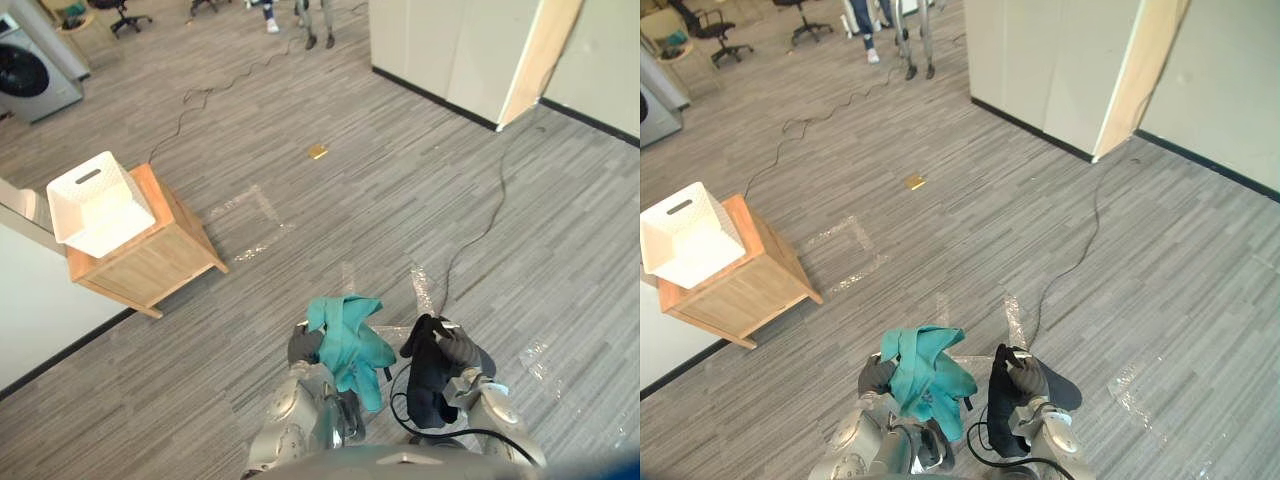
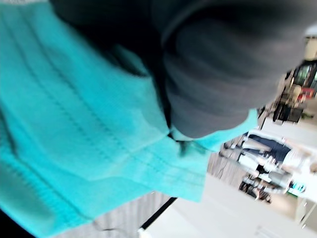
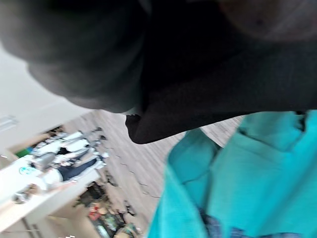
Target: Tidy the bed and pick cloth on bed and put in laundry
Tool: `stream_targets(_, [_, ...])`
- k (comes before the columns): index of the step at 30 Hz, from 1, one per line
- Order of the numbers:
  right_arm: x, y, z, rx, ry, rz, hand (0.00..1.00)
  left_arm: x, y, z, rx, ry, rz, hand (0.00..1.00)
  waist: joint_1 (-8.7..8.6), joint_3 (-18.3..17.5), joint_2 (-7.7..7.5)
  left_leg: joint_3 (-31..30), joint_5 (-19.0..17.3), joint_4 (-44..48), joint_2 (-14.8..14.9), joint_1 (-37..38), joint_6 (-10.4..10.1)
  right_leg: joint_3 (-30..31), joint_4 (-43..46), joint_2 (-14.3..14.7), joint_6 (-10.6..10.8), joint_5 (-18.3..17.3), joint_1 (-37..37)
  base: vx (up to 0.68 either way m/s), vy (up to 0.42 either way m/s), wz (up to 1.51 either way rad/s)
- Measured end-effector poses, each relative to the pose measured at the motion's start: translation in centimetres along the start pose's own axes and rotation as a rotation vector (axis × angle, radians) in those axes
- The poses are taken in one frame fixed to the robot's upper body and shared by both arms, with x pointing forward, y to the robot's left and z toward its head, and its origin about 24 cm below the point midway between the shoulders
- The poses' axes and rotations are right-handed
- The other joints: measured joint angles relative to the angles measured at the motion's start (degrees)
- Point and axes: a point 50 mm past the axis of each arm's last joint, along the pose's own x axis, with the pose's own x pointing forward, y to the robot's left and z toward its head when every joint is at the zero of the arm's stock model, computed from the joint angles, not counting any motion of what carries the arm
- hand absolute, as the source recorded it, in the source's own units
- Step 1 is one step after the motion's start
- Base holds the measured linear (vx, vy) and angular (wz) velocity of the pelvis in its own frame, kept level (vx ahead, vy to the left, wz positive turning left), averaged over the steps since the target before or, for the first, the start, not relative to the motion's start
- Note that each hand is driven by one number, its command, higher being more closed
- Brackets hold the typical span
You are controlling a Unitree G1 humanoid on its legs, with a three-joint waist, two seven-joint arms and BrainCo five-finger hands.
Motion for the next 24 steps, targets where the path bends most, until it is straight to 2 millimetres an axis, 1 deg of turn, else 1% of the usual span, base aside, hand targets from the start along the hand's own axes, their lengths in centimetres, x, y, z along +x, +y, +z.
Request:
stream_targets(1, [-0.2,-0.1,-0.3,-0.013,0.009,0.003,1.00,-0.2,0.1,-0.4,0.000,0.013,0.010,1.00,0.33,-0.44,0.04,2.75,2.50,2.73,-0.03,0.00,5.00,-0.41,0.01,-1.11,1.75,-1.27,1.92,0.40,0.196,0.09])
stream_targets(2, [0.0,0.0,-0.5,-0.024,0.022,0.014,1.00,-0.2,0.0,-0.4,-0.002,0.015,0.007,1.00,0.51,-0.96,-1.44,3.33,-0.69,4.93,-1.46,-0.52,7.74,-0.55,0.92,-3.28,3.31,-0.91,1.64,0.40,0.209,0.04])
stream_targets(3, [0.1,0.2,-0.5,-0.029,0.023,0.022,1.00,-0.2,0.0,-0.4,-0.005,0.008,0.008,1.00,0.86,-1.14,-1.60,3.50,-2.05,5.92,-1.71,-0.88,8.15,-0.52,1.65,-3.70,4.36,-0.32,1.04,0.39,0.228,-0.07])
stream_targets(4, [0.4,0.3,-0.3,-0.032,0.017,0.027,1.00,-0.1,0.0,-0.1,-0.007,-0.005,0.006,1.00,1.32,-1.04,-1.85,3.86,-4.03,6.88,-2.35,-0.84,9.56,-0.42,4.22,-4.96,6.39,0.81,-0.04,0.31,0.197,-0.04])
stream_targets(5, [0.5,0.3,-0.2,-0.033,0.014,0.028,1.00,0.0,0.0,0.0,-0.007,-0.010,0.008,1.00,1.34,-1.10,-2.07,3.84,-4.73,7.12,-2.81,-0.64,9.89,-0.38,5.88,-5.61,6.71,0.99,-0.54,0.39,0.261,0.09])
stream_targets(6, [0.6,0.4,-0.1,-0.032,0.006,0.027,1.00,0.0,0.2,0.2,-0.003,-0.015,0.011,1.00,1.27,-1.18,-2.73,3.58,-6.21,6.85,-4.53,1.23,10.29,-0.13,14.52,-8.25,7.36,0.92,-2.86,0.46,0.329,0.30])
stream_targets(7, [0.7,0.6,-0.1,-0.026,0.005,0.025,1.00,0.1,0.4,0.4,0.014,-0.019,0.010,1.00,1.15,-1.70,-3.72,2.21,-7.53,5.44,-6.92,3.94,10.22,1.12,29.12,-12.13,10.36,2.32,-7.72,0.38,0.273,0.33])
stream_targets(8, [0.7,0.6,-0.1,-0.023,0.004,0.025,1.00,0.1,0.5,0.4,0.019,-0.021,0.010,1.00,1.11,-1.80,-3.97,1.84,-7.67,5.07,-7.34,4.47,10.09,1.68,32.02,-12.65,11.22,2.86,-8.88,0.46,0.272,0.65])
stream_targets(9, [0.7,0.9,-0.3,-0.010,0.006,0.024,1.00,0.1,1.1,0.8,0.056,-0.025,0.013,1.00,0.34,-2.44,-5.10,-0.55,-8.40,3.68,-9.28,6.98,10.00,4.55,45.60,-13.87,11.84,3.68,-14.22,0.41,0.163,0.87])
stream_targets(10, [0.6,1.1,-0.7,0.006,0.013,0.015,1.00,0.2,1.4,1.1,0.084,-0.035,0.013,1.00,-0.40,-2.48,-5.49,-2.75,-8.85,2.84,-10.16,9.64,9.76,5.01,52.35,-13.90,11.05,3.05,-17.21,0.41,0.163,0.98])
stream_targets(11, [0.6,1.1,-0.9,0.012,0.020,0.012,1.00,0.3,1.5,1.4,0.091,-0.041,0.011,1.00,-0.57,-2.51,-5.51,-3.55,-9.07,2.39,-10.31,11.00,9.53,4.93,53.96,-13.68,9.79,2.17,-18.60,0.41,0.093,0.88])
stream_targets(12, [0.4,1.2,-1.2,0.018,0.030,0.009,1.00,0.4,1.6,1.6,0.099,-0.046,0.011,1.00,-0.72,-2.54,-5.46,-5.87,-9.41,1.67,-10.65,13.18,9.31,4.43,54.80,-13.09,7.05,0.00,-21.30,0.38,0.042,0.89])
stream_targets(13, [0.4,1.4,-1.3,0.017,0.035,0.011,1.00,0.4,1.7,1.6,0.103,-0.046,0.012,1.00,-1.05,-2.56,-5.57,-7.61,-9.56,0.95,-10.86,15.00,9.13,3.87,53.56,-12.92,5.64,-1.69,-23.94,0.44,0.036,0.94])
stream_targets(15, [0.0,1.3,-1.9,0.022,0.052,0.001,1.00,0.4,1.7,1.6,0.104,-0.044,0.018,1.00,-1.58,-2.54,-5.58,-9.86,-9.65,0.90,-10.87,16.47,8.98,3.78,49.83,-12.44,4.16,-3.15,-26.24,0.29,-0.045,1.01])
stream_targets(16, [-0.2,1.2,-2.1,0.026,0.061,-0.006,1.00,0.4,1.8,1.6,0.106,-0.046,0.025,1.00,-2.17,-2.43,-5.51,-13.54,-10.50,0.67,-10.46,18.26,8.03,4.35,42.39,-11.31,3.06,-3.69,-28.24,0.31,-0.100,1.13])
stream_targets(17, [-0.4,1.1,-2.3,0.028,0.067,-0.012,1.00,0.4,1.8,1.6,0.106,-0.045,0.024,1.00,-2.26,-2.28,-5.22,-14.85,-11.05,0.52,-10.01,18.71,8.23,4.43,38.42,-10.62,2.95,-3.60,-28.68,0.37,-0.162,1.14])
stream_targets(18, [-0.7,0.9,-2.7,0.032,0.079,-0.019,1.00,0.4,1.8,1.6,0.107,-0.046,0.024,1.00,-1.99,-2.00,-4.80,-16.58,-11.89,0.30,-9.21,19.87,7.97,5.20,29.90,-9.31,2.69,-2.18,-29.51,0.25,-0.151,0.69])
stream_targets(19, [-0.8,0.9,-2.8,0.034,0.082,-0.022,1.00,0.4,1.9,1.5,0.109,-0.042,0.027,1.00,-1.89,-1.93,-4.80,-17.98,-13.02,0.32,-8.45,20.68,7.59,6.66,22.79,-8.18,2.39,0.66,-29.84,0.33,-0.225,0.82])
stream_targets(20, [-0.8,0.9,-2.8,0.036,0.080,-0.022,1.00,0.4,2.1,1.3,0.114,-0.029,0.035,1.00,-1.94,-1.57,-4.27,-19.75,-14.57,1.08,-7.29,21.65,7.33,8.61,14.83,-7.35,2.42,5.21,-30.06,0.35,-0.278,0.65])
stream_targets(21, [-0.8,0.9,-2.7,0.037,0.076,-0.020,1.00,0.4,2.3,1.1,0.115,-0.021,0.042,1.00,-1.91,-1.43,-4.48,-20.23,-15.20,1.84,-6.65,22.13,7.14,9.70,11.76,-7.07,3.08,7.28,-30.25,0.42,-0.376,0.58])
stream_targets(22, [-0.6,1.1,-2.6,0.053,0.065,-0.015,1.00,0.3,2.6,1.0,0.123,-0.016,0.051,1.00,-1.69,-1.07,-5.09,-21.02,-17.52,3.82,-5.64,22.25,5.94,11.34,8.18,-7.25,3.81,9.92,-31.04,0.42,-0.441,0.44])
stream_targets(23, [-0.3,1.6,-2.4,0.072,0.052,-0.008,1.00,0.2,3.0,1.2,0.137,-0.016,0.056,1.00,-1.49,-0.61,-6.14,-21.83,-20.20,6.43,-4.93,22.69,4.26,13.04,6.94,-7.42,4.12,10.87,-31.77,0.45,-0.516,0.44])
stream_targets(24, [-0.2,1.9,-2.3,0.080,0.045,0.001,1.00,0.1,3.3,1.2,0.146,-0.013,0.063,1.00,-1.48,-0.36,-6.93,-22.75,-22.84,8.13,-4.22,23.52,3.42,14.13,6.63,-7.56,3.68,11.57,-31.40,0.32,-0.372,0.30])
